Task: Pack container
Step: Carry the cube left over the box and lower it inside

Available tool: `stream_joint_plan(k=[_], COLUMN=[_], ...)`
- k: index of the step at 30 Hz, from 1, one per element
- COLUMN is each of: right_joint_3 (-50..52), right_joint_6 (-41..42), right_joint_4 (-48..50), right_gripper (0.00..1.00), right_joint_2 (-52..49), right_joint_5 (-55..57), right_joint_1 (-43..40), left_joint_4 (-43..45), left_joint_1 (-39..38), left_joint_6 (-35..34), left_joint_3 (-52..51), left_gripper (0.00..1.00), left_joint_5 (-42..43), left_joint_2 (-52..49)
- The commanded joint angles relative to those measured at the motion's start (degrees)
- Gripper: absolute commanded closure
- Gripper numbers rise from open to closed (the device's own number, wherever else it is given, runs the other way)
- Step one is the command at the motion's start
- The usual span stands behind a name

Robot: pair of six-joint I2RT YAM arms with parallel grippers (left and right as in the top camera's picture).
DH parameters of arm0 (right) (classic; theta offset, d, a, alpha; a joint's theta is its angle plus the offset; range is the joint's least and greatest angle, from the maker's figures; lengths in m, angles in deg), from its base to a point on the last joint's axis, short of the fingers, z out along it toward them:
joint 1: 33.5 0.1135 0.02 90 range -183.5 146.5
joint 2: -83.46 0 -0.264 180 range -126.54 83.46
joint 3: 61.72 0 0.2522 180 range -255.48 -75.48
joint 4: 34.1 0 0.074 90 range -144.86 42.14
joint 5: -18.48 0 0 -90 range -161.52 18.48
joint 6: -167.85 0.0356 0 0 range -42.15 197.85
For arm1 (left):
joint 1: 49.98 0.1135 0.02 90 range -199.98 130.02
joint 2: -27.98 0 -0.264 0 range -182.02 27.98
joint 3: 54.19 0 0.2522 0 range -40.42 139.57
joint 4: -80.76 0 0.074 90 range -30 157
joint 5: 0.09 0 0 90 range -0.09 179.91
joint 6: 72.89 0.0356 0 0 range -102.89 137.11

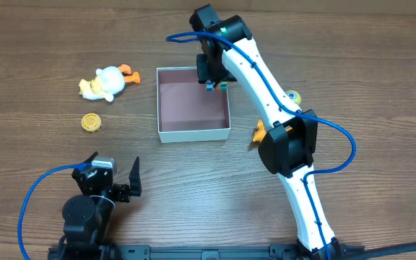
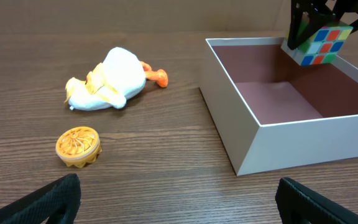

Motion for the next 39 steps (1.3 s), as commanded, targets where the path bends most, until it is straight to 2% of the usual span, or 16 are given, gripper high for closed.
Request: stream_joint_plan(k=[1,10,35,39], right_joint_3=[0.94,0.94,0.94,0.94], right_joint_6=[0.42,0.42,0.39,0.39], right_joint_4=[0.31,0.17,-1.57,-1.49], right_gripper=[0.46,0.41,0.43,0.48], right_joint_2=[2.16,2.16,2.16,2.16], right_joint_5=[0.94,0.92,-1.42,-1.38], right_joint_1=[-0.22,-0.22,2.78,2.97], left_joint_4=[0.24,0.24,0.24,0.24], left_joint_1=[0.35,0.35,0.35,0.35], left_joint_6=[-0.81,-0.81,-0.81,-0.81], left_joint_3=[-0.26,-0.26,-0.26,-0.26], left_gripper=[0.00,0.00,0.00,0.00], left_joint_5=[-0.20,-0.20,-0.20,-0.20], left_joint_2=[0.50,0.50,0.50,0.50])
